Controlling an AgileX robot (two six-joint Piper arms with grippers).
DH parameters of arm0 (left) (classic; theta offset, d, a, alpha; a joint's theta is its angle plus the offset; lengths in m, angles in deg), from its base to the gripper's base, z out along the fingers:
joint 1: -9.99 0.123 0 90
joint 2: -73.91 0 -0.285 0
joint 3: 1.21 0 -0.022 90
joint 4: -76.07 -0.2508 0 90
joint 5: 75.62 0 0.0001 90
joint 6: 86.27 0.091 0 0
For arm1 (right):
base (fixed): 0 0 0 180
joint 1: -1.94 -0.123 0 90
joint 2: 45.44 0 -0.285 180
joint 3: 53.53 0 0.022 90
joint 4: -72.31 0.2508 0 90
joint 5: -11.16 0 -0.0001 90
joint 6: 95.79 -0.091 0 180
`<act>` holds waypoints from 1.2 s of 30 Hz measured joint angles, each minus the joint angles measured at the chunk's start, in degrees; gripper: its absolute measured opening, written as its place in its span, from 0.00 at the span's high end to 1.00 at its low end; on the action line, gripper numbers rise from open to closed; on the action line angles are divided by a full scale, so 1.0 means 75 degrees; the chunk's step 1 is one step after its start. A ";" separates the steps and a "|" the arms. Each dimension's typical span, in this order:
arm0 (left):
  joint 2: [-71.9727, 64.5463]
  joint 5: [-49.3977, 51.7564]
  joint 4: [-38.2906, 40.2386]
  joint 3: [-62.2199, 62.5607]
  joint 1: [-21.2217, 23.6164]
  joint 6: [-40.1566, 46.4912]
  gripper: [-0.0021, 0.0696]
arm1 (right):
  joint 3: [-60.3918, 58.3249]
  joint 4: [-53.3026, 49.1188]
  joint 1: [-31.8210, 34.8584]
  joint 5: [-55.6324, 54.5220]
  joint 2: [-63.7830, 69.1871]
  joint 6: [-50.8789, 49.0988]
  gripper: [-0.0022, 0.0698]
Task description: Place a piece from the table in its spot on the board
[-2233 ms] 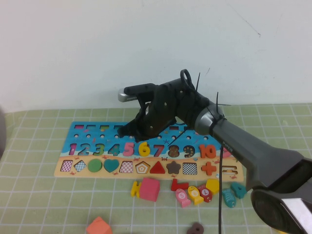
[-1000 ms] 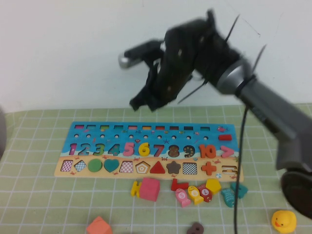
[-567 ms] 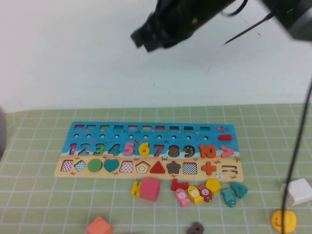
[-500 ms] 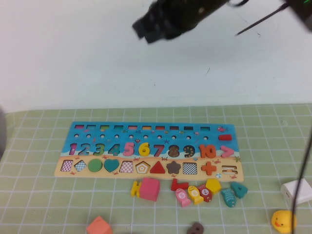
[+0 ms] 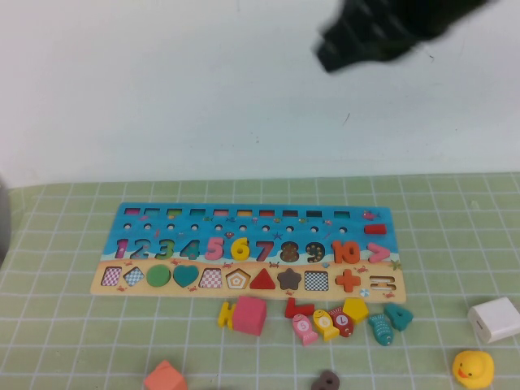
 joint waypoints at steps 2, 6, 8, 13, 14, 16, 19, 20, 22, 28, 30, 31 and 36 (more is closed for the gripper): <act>0.0000 0.0000 0.0000 0.0000 0.0000 0.0000 0.97 | -0.0776 -0.0493 0.0000 0.0000 -0.0578 0.0020 0.97; 0.0000 0.0000 0.0000 0.0000 0.0000 0.0000 0.97 | -0.2390 -0.1647 0.0000 0.0000 -0.1622 0.0050 0.97; 0.0000 0.0000 0.0000 0.0000 0.0000 0.0000 0.97 | -0.3020 -0.1877 0.0010 0.0000 -0.2086 0.0061 0.97; 0.0000 0.0000 0.0000 0.0000 0.0000 0.0000 0.97 | -0.4625 -0.1653 0.0010 -0.0061 -0.3386 0.0398 0.97; 0.0000 0.0000 0.0000 0.0000 0.0000 0.0000 0.97 | -0.4915 -0.1596 0.0010 -0.0157 -0.3610 0.0455 0.97; 0.0000 0.0000 0.0000 0.0000 0.0000 0.0000 0.97 | -0.5674 -0.1524 0.0010 -0.0564 -0.4196 0.0580 0.97; 0.0000 0.0000 0.0000 0.0000 0.0000 0.0000 0.97 | -0.6936 -0.1488 0.0010 -0.1508 -0.5070 0.0646 0.97; 0.0000 0.0000 0.0000 0.0000 0.0000 0.0000 0.97 | -0.7294 -0.1488 0.0010 -0.1802 -0.5393 0.0660 0.97; 0.0000 0.0000 0.0000 0.0000 0.0000 0.0000 0.97 | -0.8234 -0.1486 0.0010 -0.2628 -0.6030 0.0666 0.97; 0.0000 0.0000 0.0000 0.0000 0.0000 0.0000 0.97 | -1.1273 -0.1473 0.0010 -0.5718 -0.7736 0.0666 0.97; 0.0000 0.0000 0.0000 0.0000 0.0000 0.0000 0.97 | -1.2243 -0.1473 0.0010 -0.6884 -0.8356 0.0666 0.97; 0.0000 0.0000 0.0000 0.0000 0.0000 0.0000 0.97 | -1.2757 -0.1473 0.0047 -0.7514 -0.8710 0.0666 0.97; 0.0000 0.0000 0.0000 0.0000 0.0000 0.0000 0.97 | -1.4623 -0.1473 0.0965 -0.9545 -1.0195 0.0666 0.97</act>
